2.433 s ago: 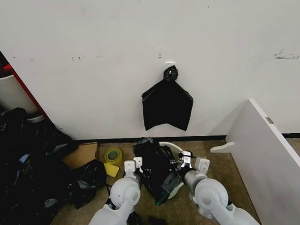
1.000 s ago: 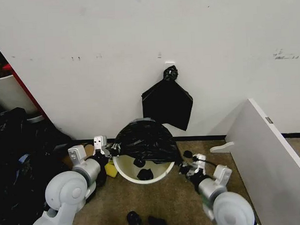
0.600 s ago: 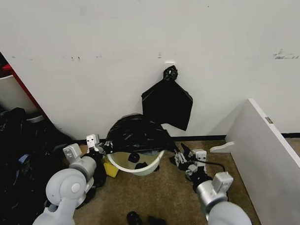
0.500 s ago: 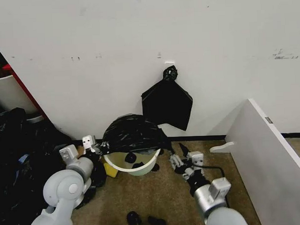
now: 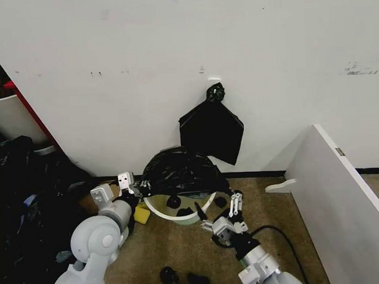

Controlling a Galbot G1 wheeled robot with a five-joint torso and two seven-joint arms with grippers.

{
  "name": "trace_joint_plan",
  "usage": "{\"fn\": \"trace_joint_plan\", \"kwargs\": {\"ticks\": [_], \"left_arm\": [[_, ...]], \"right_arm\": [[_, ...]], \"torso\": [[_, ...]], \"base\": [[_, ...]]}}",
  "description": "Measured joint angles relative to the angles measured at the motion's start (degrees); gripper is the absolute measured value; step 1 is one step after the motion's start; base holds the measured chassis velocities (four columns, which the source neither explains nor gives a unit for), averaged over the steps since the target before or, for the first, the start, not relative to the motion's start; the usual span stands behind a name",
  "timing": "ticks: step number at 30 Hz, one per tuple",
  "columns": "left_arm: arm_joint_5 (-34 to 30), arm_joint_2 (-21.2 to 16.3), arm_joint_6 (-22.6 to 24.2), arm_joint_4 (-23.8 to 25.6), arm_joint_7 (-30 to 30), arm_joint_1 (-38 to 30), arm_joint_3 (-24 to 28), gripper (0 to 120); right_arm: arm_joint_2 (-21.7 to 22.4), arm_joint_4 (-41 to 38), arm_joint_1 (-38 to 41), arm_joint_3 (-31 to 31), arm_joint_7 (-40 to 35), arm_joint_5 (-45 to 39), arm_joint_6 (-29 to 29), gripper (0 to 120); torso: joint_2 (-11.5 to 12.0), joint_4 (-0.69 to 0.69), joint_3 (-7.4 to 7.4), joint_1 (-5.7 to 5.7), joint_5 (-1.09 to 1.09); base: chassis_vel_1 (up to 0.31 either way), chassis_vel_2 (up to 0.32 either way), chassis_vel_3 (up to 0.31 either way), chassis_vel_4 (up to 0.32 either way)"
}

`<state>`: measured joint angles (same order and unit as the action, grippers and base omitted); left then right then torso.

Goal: Place the garbage bag over the trash bin.

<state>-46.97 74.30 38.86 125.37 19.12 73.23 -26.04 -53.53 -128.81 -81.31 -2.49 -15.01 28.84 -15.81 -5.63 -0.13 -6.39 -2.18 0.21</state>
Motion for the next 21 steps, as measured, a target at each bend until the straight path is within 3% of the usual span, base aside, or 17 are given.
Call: {"fn": "trace_joint_plan", "kwargs": {"ticks": [4, 10, 15, 21], "left_arm": [[0.9, 0.1, 0.0, 1.3, 0.2, 0.3, 1.2, 3], [2.8, 0.2, -0.1, 1.2, 0.3, -0.6, 3.6, 3], [5.8, 0.4, -1.3, 1.1, -0.1, -0.6, 6.0, 3], [7.3, 0.9, -2.0, 2.7, -0.2, 0.3, 8.6, 3]], "right_arm": [[5.7, -5.1, 3.9, -1.0, 5.2, -5.1, -13.7, 100], [11.4, -11.8, 6.7, 0.0, 13.7, -16.7, -25.2, 100], [12.7, -14.2, 9.2, 1.3, 18.4, -21.5, -26.8, 100], [11.9, -13.2, 9.3, 0.9, 18.8, -17.7, -26.7, 100]], "torso": [[0.0, 0.01, 0.00, 0.00, 0.01], [0.0, -0.01, 0.00, 0.00, -0.01], [0.0, 0.01, 0.00, 0.00, 0.00], [0.0, 0.00, 0.00, 0.00, 0.00]], "base": [[0.000, 0.000, 0.000, 0.000], [0.000, 0.000, 0.000, 0.000], [0.000, 0.000, 0.000, 0.000], [0.000, 0.000, 0.000, 0.000]]}}
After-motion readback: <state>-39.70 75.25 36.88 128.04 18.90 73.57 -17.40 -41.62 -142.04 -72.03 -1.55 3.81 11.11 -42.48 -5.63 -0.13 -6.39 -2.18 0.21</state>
